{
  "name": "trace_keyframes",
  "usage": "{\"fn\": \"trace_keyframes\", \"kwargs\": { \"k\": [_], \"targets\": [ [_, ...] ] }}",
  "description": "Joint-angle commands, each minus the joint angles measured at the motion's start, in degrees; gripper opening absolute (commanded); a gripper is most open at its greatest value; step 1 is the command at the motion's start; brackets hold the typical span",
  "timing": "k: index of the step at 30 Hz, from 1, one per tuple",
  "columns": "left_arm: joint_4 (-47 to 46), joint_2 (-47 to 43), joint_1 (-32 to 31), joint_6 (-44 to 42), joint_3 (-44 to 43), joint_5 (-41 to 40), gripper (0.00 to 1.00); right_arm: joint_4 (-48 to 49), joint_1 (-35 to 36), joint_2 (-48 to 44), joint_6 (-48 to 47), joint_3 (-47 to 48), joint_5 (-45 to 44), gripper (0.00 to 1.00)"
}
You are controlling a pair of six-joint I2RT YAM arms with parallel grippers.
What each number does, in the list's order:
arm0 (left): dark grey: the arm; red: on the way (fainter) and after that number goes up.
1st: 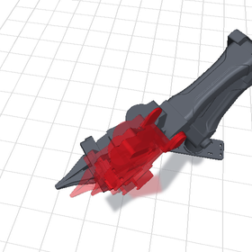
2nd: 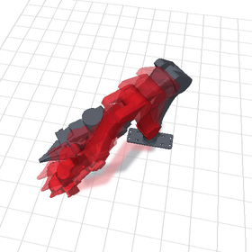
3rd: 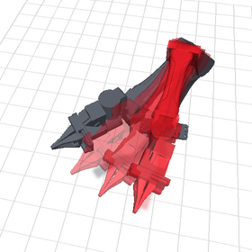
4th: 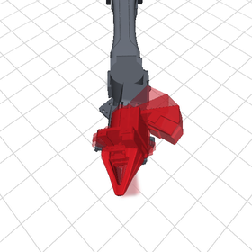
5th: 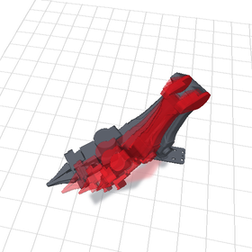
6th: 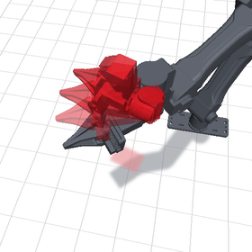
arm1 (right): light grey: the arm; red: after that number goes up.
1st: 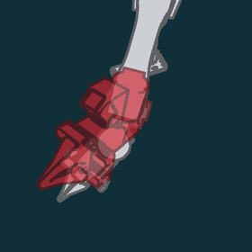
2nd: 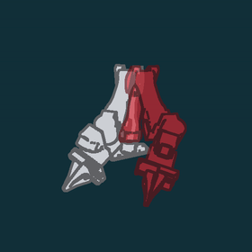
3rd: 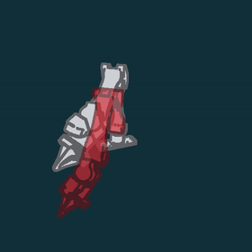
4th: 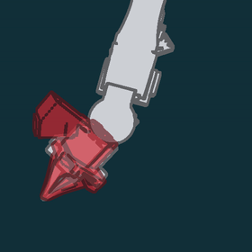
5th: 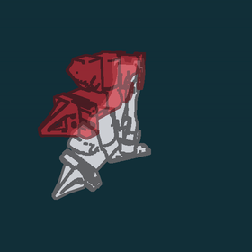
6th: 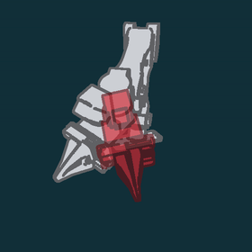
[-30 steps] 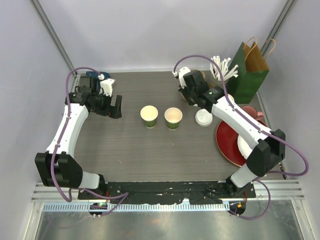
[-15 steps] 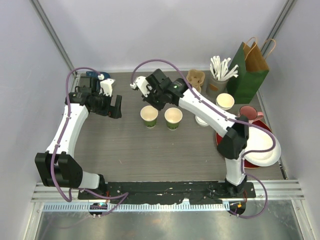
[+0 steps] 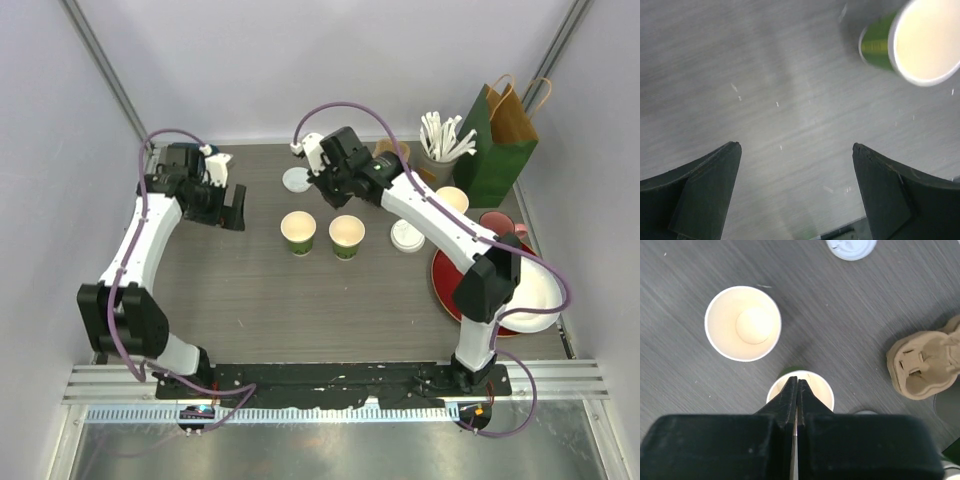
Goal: Pack the takeout coffee
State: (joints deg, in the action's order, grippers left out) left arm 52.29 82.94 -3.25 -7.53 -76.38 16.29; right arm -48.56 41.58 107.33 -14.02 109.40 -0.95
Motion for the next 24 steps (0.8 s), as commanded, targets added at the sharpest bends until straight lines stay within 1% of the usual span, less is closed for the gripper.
{"fn": "trace_keyframes", "kwargs": {
  "k": [1, 2, 3, 4, 5, 6, 7, 8, 9, 10, 13, 14, 16, 17, 20, 24],
  "targets": [
    [-2.11, 9.5, -1.49, 4.96, -16.28, -4.93, 0.95, 9.61, -3.78, -7.56, 7.07, -6.21, -0.19, 0.04],
    [-1.76, 12.05, -2.28, 6.11, -19.83, -7.04, 0.93, 11.01, -4.49, -8.44, 7.95, -7.61, -0.37, 0.04],
    [-1.58, 18.25, -3.16, 7.25, -23.25, -8.89, 0.91, 13.55, -5.19, -9.58, 9.52, -10.59, -1.06, 0.07],
    [-1.41, 21.1, -4.91, 9.44, -30.16, -12.04, 0.86, 14.62, -5.89, -11.51, 9.89, -12.01, -1.68, 0.08],
    [-1.06, 24.69, -5.8, 10.33, -33.8, -13.29, 0.84, 15.67, -6.6, -12.57, 10.06, -13.41, -2.12, 0.1],
    [0.25, 30.82, -6.5, 11.39, -37.49, -14.35, 0.81, 17.34, -6.86, -13.45, 10.15, -15.95, -3.43, 0.13],
    [1.14, 34.71, -7.82, 12.18, -45.44, -15.84, 0.78, 17.96, -7.13, -15.11, 10.15, -17.11, -4.05, 0.16],
    [2.36, 38.06, -8.35, 13.93, -49.53, -15.85, 0.78, 18.4, -7.3, -15.74, 10.07, -18.16, -4.76, 0.18],
    [4.46, 44.79, -8.79, 14.82, -53.74, -15.85, 0.77, 19.1, -7.39, -16.18, 9.89, -19.91, -5.55, 0.21],
    [5.35, 47.81, -9.14, 15.69, -61.18, -15.85, 0.77, 19.37, -7.39, -17.32, 9.8, -20.89, -7.12, 0.22],
    [6.16, 57.65, -9.15, 19.74, -71.06, -15.85, 0.75, 20.43, -7.83, -18.56, 9.63, -24.06, -9.15, 0.25],
    [4.33, 59.43, -9.23, 20.96, -71.88, -18.03, 0.75, 20.69, -8.01, -18.91, 9.71, -24.67, -9.33, 0.25],
    [1.25, 61.54, -9.5, 21.85, -71.02, -18.66, 0.74, 20.61, -8.18, -19.09, 9.71, -25.91, -9.42, 0.25],
    [-1.81, 61.82, -9.67, 22.2, -70.49, -18.93, 0.75, 20.52, -8.27, -19.09, 9.63, -26.17, -9.51, 0.25],
    [-5.96, 63.14, -10.46, 23.35, -69.87, -17.88, 0.74, 20.08, -8.27, -19.09, 9.45, -27.23, -10.12, 0.25],
    [-7.82, 65.07, -11.87, 22.91, -70.05, -21.46, 0.74, 19.64, -8.27, -19.79, 9.01, -28.89, -10.56, 0.25]
  ]
}}
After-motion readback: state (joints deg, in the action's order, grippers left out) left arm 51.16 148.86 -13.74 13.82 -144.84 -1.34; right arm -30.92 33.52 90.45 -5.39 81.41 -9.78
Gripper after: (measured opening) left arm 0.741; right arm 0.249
